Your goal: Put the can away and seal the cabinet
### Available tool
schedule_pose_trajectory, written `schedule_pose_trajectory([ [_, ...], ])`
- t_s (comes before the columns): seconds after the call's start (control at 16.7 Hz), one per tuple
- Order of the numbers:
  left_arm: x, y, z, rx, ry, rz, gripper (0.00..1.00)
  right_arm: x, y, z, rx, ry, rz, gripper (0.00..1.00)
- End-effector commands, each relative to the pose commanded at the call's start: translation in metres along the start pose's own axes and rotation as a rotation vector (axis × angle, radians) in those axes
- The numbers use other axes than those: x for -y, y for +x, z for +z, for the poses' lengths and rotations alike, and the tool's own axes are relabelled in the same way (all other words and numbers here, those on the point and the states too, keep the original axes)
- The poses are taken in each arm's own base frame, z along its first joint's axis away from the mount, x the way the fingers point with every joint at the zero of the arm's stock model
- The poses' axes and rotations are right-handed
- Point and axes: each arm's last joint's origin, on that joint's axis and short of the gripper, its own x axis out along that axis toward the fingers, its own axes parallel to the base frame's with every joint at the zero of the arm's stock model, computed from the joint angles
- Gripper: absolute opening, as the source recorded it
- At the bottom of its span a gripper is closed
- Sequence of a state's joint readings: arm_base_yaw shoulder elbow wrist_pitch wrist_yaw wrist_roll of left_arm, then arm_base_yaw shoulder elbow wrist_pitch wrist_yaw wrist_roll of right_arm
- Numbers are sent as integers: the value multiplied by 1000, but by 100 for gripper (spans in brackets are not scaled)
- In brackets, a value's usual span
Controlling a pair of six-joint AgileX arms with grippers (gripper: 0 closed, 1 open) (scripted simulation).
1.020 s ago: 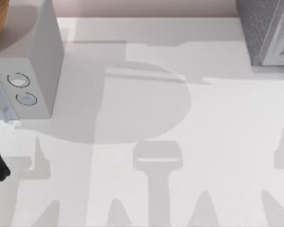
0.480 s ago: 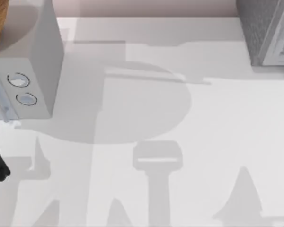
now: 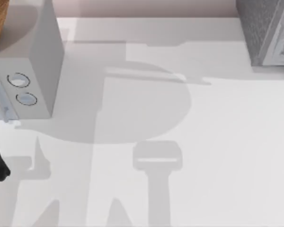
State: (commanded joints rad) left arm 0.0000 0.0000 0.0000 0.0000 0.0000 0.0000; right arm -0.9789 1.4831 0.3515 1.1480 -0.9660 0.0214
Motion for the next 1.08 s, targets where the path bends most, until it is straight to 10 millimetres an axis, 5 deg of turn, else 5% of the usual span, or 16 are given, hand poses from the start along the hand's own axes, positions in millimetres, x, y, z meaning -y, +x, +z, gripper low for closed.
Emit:
schedule_pose_trajectory([
  [0.66, 0, 0, 0, 0, 0, 0, 100, 15, -2, -4, -5, 7, 2, 100],
  [0.9, 0, 0, 0, 0, 0, 0, 100, 37, 10, 22, -10, 16, 2, 100],
  [1.08, 0, 0, 0, 0, 0, 0, 100, 58, 22, 61, -11, 17, 2, 100],
])
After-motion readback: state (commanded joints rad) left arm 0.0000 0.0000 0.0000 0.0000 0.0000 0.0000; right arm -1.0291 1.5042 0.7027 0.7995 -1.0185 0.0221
